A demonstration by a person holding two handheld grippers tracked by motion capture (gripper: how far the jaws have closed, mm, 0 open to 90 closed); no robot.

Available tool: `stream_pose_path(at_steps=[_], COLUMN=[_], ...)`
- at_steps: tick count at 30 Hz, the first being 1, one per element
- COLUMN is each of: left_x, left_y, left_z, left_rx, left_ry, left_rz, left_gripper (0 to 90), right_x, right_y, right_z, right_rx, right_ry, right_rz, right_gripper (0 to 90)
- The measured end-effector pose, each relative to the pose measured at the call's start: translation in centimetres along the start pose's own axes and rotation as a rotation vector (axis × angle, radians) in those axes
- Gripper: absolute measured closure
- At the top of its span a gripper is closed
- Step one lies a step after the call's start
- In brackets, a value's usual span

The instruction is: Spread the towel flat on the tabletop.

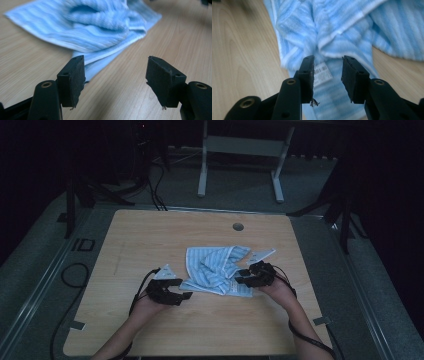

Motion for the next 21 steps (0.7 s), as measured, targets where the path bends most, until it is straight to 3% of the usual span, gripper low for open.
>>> stream_pose_path(at_steps=[2, 3, 4, 5, 6, 7, 8, 9, 10, 11, 12, 13, 14, 15, 16, 18, 19, 21], left_x=[0.6, 1.0, 1.5, 1.8, 2.3, 2.5, 2.7, 2.9, 3.2, 3.3, 3.7, 4.0, 4.0, 4.2, 4.4, 4.4, 4.3, 4.3], left_y=[0.6, 1.0, 1.4, 1.8, 2.4, 2.7, 3.1, 3.6, 4.0, 4.4, 4.7, 5.2, 5.6, 6.0, 6.6, 7.4, 7.8, 8.2], left_z=[-0.2, -0.4, -0.5, -0.9, -1.4, -1.4, -1.6, -2.1, -2.0, -1.9, -1.9, -1.7, -1.5, -1.4, -1.4, -1.1, -1.2, -1.1], left_rx=[-0.010, -0.027, 0.011, 0.010, -0.022, 0.010, 0.032, 0.000, 0.026, 0.078, 0.082, 0.085, 0.125, 0.128, 0.103, 0.109, 0.083, 0.102], left_ry=[0.026, 0.015, 0.046, 0.091, 0.071, 0.092, 0.140, 0.129, 0.138, 0.201, 0.215, 0.202, 0.243, 0.258, 0.229, 0.251, 0.235, 0.264], left_rz=[0.017, 0.024, 0.024, 0.042, 0.046, 0.048, 0.071, 0.086, 0.090, 0.129, 0.133, 0.145, 0.175, 0.191, 0.196, 0.240, 0.255, 0.281], left_gripper=[36.2, 36.1, 36.5, 38.0, 37.9, 38.1, 38.5, 38.4, 38.5, 38.6, 39.0, 41.9, 42.6, 42.6, 42.6, 42.8, 43.4, 43.5], right_x=[0.7, 0.9, 1.0, 1.3, 1.3, 1.5, 1.5, 1.4, 1.4, 1.5, 1.5, 1.3, 1.4, 1.6, 1.5, 1.7, 1.7, 2.1], right_y=[0.3, 0.6, 0.9, 1.2, 1.5, 1.9, 2.1, 2.5, 2.8, 3.1, 3.5, 3.7, 3.9, 4.1, 4.3, 4.7, 4.8, 5.0], right_z=[0.0, 0.2, 0.1, -0.1, 0.1, 0.0, -0.1, -0.1, 0.0, -0.1, -0.2, -0.2, -0.4, -0.5, -0.5, -0.3, -0.2, -0.3], right_rx=[-0.016, 0.017, 0.005, -0.012, 0.018, 0.022, 0.010, 0.034, 0.046, 0.032, 0.042, 0.050, 0.032, 0.038, 0.054, 0.075, 0.067, 0.070], right_ry=[-0.015, -0.014, -0.019, -0.017, -0.014, -0.014, -0.009, -0.002, -0.012, -0.014, -0.004, -0.006, -0.012, -0.001, 0.005, 0.014, -0.012, -0.003], right_rz=[0.008, 0.029, 0.044, 0.053, 0.069, 0.076, 0.084, 0.109, 0.119, 0.121, 0.141, 0.166, 0.169, 0.173, 0.195, 0.213, 0.231, 0.248], right_gripper=[64.2, 63.9, 62.9, 62.9, 62.3, 61.8, 61.7, 60.2, 60.0, 60.0, 59.8, 60.8, 65.2, 65.6, 63.9, 72.7, 74.1, 86.0])
Point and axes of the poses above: each handheld gripper's, and its own axes: y roughly forward along the jaws, x roughly out of its top, z roughly to its left, the point moved 10 cm from there along y, roughly forward along the jaws, and after that the axes turned 2 degrees about -x, right-handed, at the moved point
